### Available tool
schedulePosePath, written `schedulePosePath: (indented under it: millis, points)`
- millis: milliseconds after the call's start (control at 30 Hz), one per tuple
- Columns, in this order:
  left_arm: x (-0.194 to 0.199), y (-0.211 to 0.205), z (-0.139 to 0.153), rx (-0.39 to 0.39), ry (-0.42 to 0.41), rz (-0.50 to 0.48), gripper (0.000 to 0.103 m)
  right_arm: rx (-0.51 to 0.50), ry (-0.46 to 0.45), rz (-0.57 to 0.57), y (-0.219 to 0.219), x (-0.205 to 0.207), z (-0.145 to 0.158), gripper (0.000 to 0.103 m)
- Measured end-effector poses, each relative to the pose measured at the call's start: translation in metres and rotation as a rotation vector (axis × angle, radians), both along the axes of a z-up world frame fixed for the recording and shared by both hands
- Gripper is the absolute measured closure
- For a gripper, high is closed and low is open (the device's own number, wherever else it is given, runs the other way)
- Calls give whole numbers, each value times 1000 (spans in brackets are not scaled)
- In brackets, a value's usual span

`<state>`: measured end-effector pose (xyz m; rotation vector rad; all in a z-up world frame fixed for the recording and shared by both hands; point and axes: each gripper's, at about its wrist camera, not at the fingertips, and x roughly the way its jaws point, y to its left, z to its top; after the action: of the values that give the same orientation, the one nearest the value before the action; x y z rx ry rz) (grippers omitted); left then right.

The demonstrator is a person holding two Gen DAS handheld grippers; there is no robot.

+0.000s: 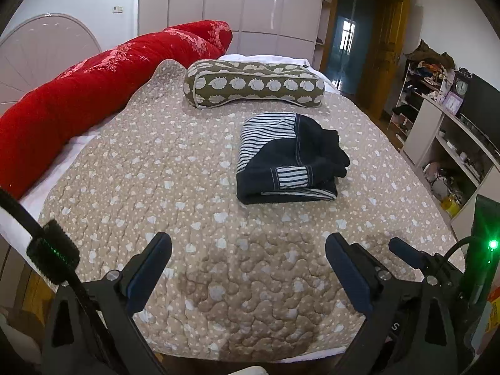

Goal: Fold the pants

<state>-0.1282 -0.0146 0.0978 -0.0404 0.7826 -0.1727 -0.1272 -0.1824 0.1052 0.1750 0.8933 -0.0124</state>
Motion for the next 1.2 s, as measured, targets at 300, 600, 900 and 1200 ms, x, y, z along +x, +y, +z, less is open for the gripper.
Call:
schedulePosePath:
  millis: [300, 600, 900, 1200]
  points:
    - [2, 1, -3, 1, 14, 3, 5, 5, 10, -6, 0, 0, -2, 30]
    - [6, 3, -8, -2, 35, 4, 5, 2, 22, -6, 2, 1, -4, 29]
    - [12, 6, -17, -15, 73, 15, 5, -2, 33, -3, 4, 2, -8, 28]
    - [15, 11, -23, -23, 92, 27, 5, -10, 49, -2, 5, 4, -12, 28]
